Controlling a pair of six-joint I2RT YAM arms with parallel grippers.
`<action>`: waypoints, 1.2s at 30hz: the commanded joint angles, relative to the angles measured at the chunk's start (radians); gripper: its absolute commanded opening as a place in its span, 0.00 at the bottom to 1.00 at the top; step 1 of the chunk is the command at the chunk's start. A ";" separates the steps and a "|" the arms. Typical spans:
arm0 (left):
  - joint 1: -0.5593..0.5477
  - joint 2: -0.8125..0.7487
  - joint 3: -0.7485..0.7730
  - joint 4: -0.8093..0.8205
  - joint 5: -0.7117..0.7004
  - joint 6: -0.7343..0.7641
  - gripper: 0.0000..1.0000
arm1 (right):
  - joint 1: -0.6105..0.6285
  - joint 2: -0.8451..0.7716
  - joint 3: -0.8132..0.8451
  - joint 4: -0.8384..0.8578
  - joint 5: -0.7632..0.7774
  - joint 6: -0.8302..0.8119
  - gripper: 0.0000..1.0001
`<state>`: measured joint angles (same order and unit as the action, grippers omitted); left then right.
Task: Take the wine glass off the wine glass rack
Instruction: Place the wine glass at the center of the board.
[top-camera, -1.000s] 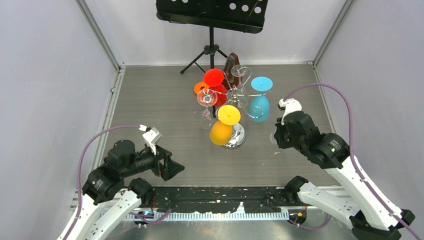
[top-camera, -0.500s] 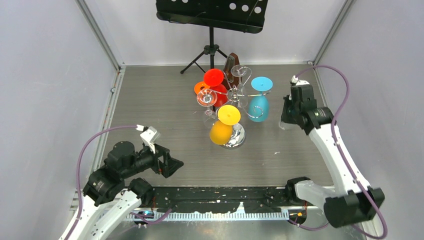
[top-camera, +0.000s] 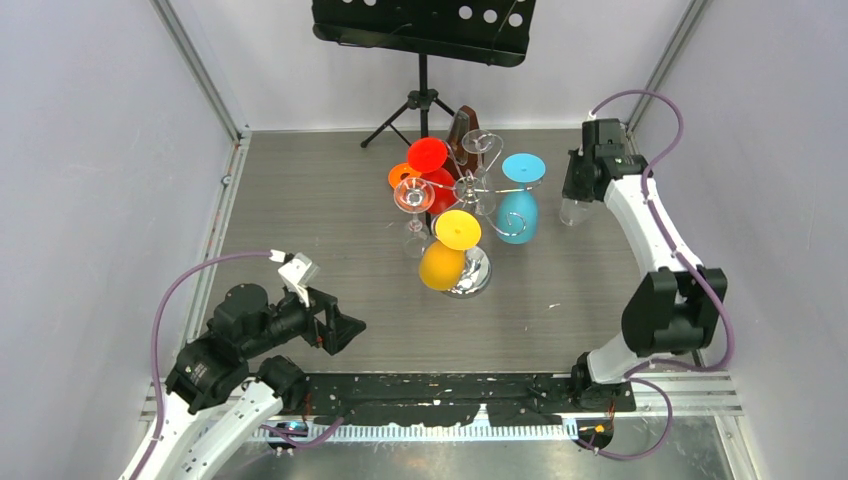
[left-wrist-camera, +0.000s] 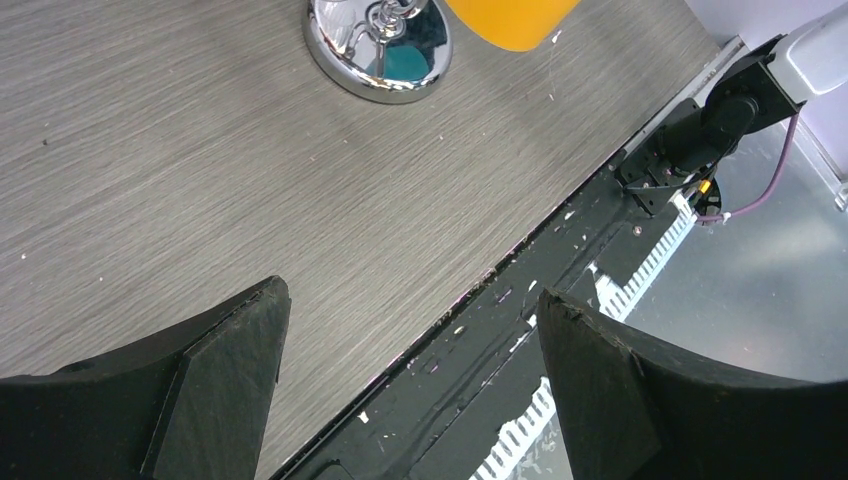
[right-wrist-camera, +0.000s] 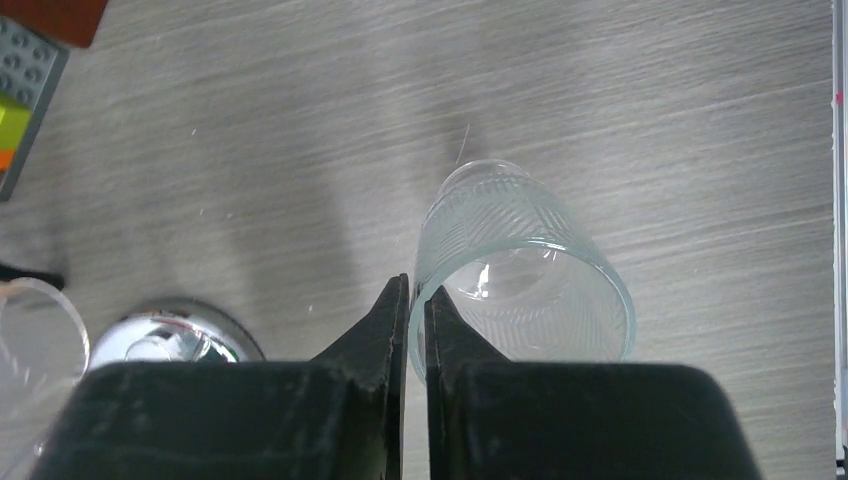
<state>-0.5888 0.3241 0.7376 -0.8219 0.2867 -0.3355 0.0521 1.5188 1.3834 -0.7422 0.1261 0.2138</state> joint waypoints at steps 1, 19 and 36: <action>0.003 -0.005 -0.002 0.043 -0.014 -0.004 0.91 | -0.052 0.075 0.100 0.084 -0.030 -0.020 0.06; 0.003 0.038 -0.003 0.043 -0.012 -0.006 0.91 | -0.116 0.374 0.378 0.026 -0.066 -0.082 0.06; 0.003 0.064 -0.003 0.042 -0.020 -0.009 0.91 | -0.126 0.541 0.521 -0.047 -0.083 -0.108 0.08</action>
<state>-0.5888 0.3759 0.7372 -0.8200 0.2790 -0.3374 -0.0696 2.0708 1.8427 -0.7975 0.0456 0.1284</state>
